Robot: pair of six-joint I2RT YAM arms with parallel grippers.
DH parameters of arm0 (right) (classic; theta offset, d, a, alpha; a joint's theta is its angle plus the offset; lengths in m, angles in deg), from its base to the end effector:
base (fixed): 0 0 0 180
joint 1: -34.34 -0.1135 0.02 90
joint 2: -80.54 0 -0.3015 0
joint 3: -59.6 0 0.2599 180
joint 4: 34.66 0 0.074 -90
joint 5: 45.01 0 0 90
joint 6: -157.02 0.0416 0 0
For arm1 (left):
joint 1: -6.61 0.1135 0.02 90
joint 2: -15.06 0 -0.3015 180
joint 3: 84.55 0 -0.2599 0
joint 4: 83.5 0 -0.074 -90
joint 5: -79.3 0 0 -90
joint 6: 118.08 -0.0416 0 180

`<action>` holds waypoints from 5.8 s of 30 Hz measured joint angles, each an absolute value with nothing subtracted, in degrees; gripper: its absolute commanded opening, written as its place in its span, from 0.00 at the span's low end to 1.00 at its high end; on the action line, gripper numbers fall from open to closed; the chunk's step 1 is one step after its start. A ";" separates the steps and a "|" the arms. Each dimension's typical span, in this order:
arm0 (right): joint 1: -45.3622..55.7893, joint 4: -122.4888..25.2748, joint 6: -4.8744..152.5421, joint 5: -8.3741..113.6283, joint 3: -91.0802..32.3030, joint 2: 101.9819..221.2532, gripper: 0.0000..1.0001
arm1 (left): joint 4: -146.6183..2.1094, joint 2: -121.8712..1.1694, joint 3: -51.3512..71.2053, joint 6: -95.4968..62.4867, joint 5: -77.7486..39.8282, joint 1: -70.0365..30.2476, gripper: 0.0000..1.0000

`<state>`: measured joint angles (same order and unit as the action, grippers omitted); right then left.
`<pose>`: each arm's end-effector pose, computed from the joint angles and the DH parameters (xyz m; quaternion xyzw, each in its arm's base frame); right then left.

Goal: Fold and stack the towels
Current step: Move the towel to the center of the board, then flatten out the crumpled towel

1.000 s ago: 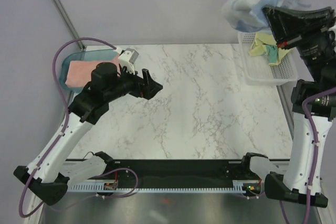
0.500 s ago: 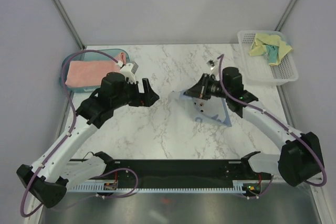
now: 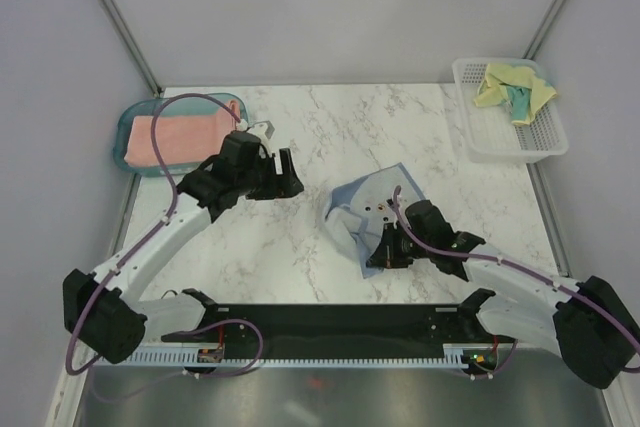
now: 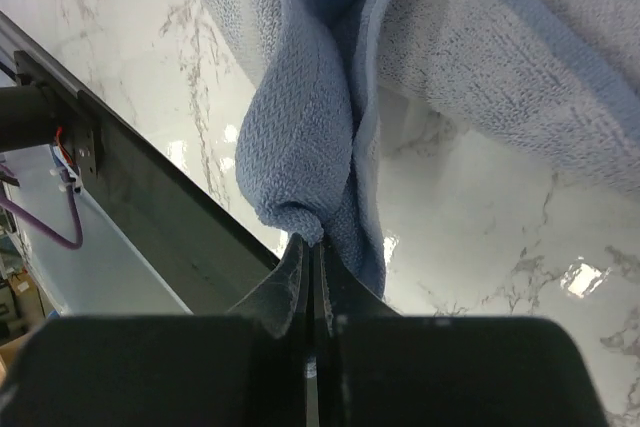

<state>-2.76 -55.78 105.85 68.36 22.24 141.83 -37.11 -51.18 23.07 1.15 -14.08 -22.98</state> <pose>0.1432 0.1290 0.1931 -0.0638 0.9060 0.3778 0.1800 0.2119 -0.1232 0.3426 0.0153 0.9068 -0.2298 0.3531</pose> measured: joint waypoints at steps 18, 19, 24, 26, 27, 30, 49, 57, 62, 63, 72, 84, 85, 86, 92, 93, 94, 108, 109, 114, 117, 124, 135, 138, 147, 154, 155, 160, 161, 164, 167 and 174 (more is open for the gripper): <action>-9.80 -51.89 112.47 63.07 28.49 136.28 0.43 | -42.75 -71.62 17.80 1.06 -22.49 -28.99 0.67; -9.78 -52.13 113.06 62.48 28.42 134.62 0.45 | -42.64 -72.25 16.65 1.08 -22.45 -29.99 0.60; -9.80 -56.11 114.39 57.96 26.56 128.33 0.50 | -43.96 -78.79 8.78 2.37 -22.71 -34.41 0.56; -9.80 -59.30 114.88 54.75 25.47 125.53 0.47 | -44.44 -82.07 6.83 2.48 -22.64 -35.92 0.56; -9.80 -60.24 115.07 53.11 25.30 124.35 0.46 | -44.61 -83.36 6.42 2.50 -22.64 -36.38 0.56; -9.80 -62.73 116.25 47.03 25.21 122.23 0.42 | -44.55 -87.92 5.87 2.53 -22.67 -37.45 0.56; -3.44 -53.09 112.32 36.12 16.20 156.41 0.38 | -52.59 -83.60 26.83 11.84 -19.80 -26.26 0.45; 7.45 -46.75 106.02 41.22 -5.41 181.20 0.38 | -55.19 -78.02 31.90 14.81 -17.51 -26.48 0.63; 14.57 -48.98 97.04 48.54 -26.40 196.30 0.39 | -53.33 -77.85 25.06 11.38 -16.50 -26.52 0.64; 15.40 -50.06 95.40 49.78 -27.86 196.80 0.39 | -53.09 -78.20 22.42 9.65 -16.50 -26.52 0.65; 14.94 -61.44 93.78 52.21 -16.71 179.58 0.46 | -52.24 -84.80 6.50 1.08 -17.86 -26.69 0.68; 8.93 -62.71 91.49 53.22 7.46 152.33 0.43 | -51.43 -98.61 -1.12 -17.15 -28.44 -29.34 0.64; 6.05 -62.43 92.03 52.19 9.06 151.56 0.43 | -51.34 -99.25 -1.80 -17.47 -28.83 -29.21 0.64; 3.25 -62.27 92.67 51.18 10.32 151.08 0.43 | -51.30 -99.64 -2.28 -17.54 -29.05 -29.08 0.62; -5.45 -62.30 95.31 41.96 14.74 148.74 0.42 | -50.21 -100.75 -3.24 -16.77 -29.20 -27.87 0.61; -5.67 -62.47 95.38 40.91 14.74 148.35 0.42 | -49.97 -101.34 -3.51 -16.42 -29.14 -27.68 0.61; -5.93 -62.40 95.49 39.18 14.74 147.60 0.42 | -49.75 -102.02 -3.68 -16.10 -29.03 -27.42 0.61; -8.27 -62.32 95.29 32.43 14.74 153.51 0.41 | -47.45 -104.03 -3.66 -14.04 -28.61 -26.06 0.63; -8.38 -62.23 95.29 32.23 14.74 153.94 0.40 | -47.43 -104.03 -3.66 -13.76 -28.63 -25.93 0.63; -8.68 -61.16 95.36 30.44 14.70 155.71 0.13 | -47.17 -103.07 -3.55 -12.62 -28.61 -25.12 0.64; -8.68 -60.48 95.31 29.78 14.43 156.39 0.00 | -46.43 -100.93 -3.44 -12.49 -28.65 -24.42 0.66; -8.90 -64.13 93.94 30.09 12.29 155.34 0.00 | -46.73 -95.53 -3.44 -15.35 -30.23 -22.43 0.67; 1.46 -68.28 90.55 44.30 5.43 147.26 0.00 | -46.49 -98.13 -6.48 -30.96 -41.94 -21.78 0.63; 3.64 -69.70 89.61 47.51 5.41 147.78 0.00 | -46.60 -101.50 -8.93 -32.07 -44.68 -21.75 0.61; 4.98 -70.36 87.95 51.75 5.43 148.24 0.00 | -46.27 -111.35 -13.17 -33.04 -47.74 -21.75 0.62; 5.61 -70.32 87.29 52.69 5.49 149.40 0.00 | -46.16 -113.96 -15.05 -33.17 -48.48 -21.75 0.61; 5.70 -70.27 87.20 52.69 5.49 149.53 0.00 | -46.18 -113.96 -15.13 -33.17 -48.68 -21.75 0.61; 6.09 -69.97 87.12 52.73 5.58 150.03 0.00 | -46.18 -113.96 -15.24 -33.17 -49.96 -21.80 0.55; 6.13 -69.86 87.12 52.73 5.58 150.03 0.00 | -46.16 -113.96 -15.24 -33.17 -50.01 -21.84 0.54; 6.13 -69.53 87.12 52.76 5.60 150.03 0.00 | -46.18 -113.96 -15.24 -33.17 -50.18 -22.02 0.53; 6.18 -69.44 87.14 52.89 5.60 150.03 0.00 | -46.16 -113.96 -15.24 -33.17 -50.07 -22.26 0.54; 6.35 -69.42 87.16 52.93 6.24 149.55 0.00 | -46.12 -113.96 -15.24 -33.14 -48.43 -22.78 0.54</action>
<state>6.35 -69.42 87.16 52.93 6.24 149.55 -46.12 -113.96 -15.24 -33.14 -48.43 -22.78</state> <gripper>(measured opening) 0.011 0.546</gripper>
